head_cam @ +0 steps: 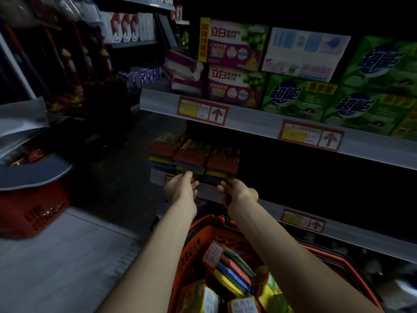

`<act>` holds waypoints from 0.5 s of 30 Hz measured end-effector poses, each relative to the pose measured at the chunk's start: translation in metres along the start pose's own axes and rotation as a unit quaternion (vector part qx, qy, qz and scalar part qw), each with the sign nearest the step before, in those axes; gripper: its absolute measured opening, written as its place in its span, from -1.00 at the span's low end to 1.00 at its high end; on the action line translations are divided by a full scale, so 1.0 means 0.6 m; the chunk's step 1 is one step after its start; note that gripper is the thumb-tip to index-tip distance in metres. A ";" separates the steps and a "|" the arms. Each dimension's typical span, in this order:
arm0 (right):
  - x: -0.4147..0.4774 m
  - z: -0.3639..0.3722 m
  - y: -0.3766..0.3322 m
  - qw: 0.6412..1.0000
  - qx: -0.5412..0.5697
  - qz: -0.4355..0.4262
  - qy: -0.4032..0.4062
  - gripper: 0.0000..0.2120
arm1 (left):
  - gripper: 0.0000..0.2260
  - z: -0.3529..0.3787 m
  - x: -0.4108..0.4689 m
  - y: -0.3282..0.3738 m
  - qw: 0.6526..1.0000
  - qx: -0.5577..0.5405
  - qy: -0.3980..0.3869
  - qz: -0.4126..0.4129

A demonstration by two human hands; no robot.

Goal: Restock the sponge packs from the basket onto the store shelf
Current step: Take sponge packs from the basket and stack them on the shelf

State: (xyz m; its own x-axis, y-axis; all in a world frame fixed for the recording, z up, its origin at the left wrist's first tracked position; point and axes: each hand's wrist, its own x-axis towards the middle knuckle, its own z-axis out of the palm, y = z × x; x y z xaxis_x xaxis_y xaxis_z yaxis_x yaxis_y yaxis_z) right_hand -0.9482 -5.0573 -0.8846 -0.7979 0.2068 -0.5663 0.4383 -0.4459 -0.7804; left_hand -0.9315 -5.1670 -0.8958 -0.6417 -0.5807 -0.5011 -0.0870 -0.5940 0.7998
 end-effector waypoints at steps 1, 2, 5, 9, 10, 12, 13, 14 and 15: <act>-0.004 0.005 0.003 1.000 0.015 -0.002 0.024 -0.88 | -0.93 0.000 0.001 0.000 1.000 0.000 0.001 -0.001; -0.006 0.008 0.006 0.999 0.025 -0.003 0.035 -0.87 | -0.97 0.001 0.003 0.001 1.000 0.001 0.002 0.000; -0.001 0.017 0.012 0.997 0.034 0.000 0.062 -0.88 | -0.85 0.003 0.008 0.001 1.000 -0.001 0.005 0.003; 0.004 0.018 0.018 0.997 0.032 -0.003 0.071 -0.79 | -0.82 0.007 0.010 0.003 1.000 -0.004 0.005 -0.004; 0.001 0.019 0.018 0.997 0.030 -0.001 0.071 -0.78 | -0.81 0.008 0.010 0.003 1.000 -0.001 0.005 -0.003; 0.001 0.021 0.016 0.996 0.041 0.003 0.075 -0.80 | -0.81 0.009 0.012 0.003 1.000 0.004 0.007 -0.001; 0.002 0.023 0.015 0.996 0.043 0.005 0.078 -0.81 | -0.80 0.010 0.011 0.004 1.000 0.004 0.007 -0.002; 0.000 0.025 0.014 0.996 0.044 0.006 0.079 -0.80 | -0.80 0.010 0.010 0.004 1.000 0.003 0.006 -0.002; 0.001 0.027 0.014 0.996 0.047 0.008 0.077 -0.79 | -0.80 0.010 0.009 0.004 1.000 0.002 0.005 -0.003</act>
State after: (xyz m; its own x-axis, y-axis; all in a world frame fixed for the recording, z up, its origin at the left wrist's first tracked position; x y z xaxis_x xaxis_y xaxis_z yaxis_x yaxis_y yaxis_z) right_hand -0.9518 -5.0752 -0.8873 -0.7154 0.3265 -0.6178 0.4043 -0.5277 -0.7470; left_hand -0.9400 -5.1682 -0.8948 -0.6335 -0.5831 -0.5086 -0.0932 -0.5951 0.7983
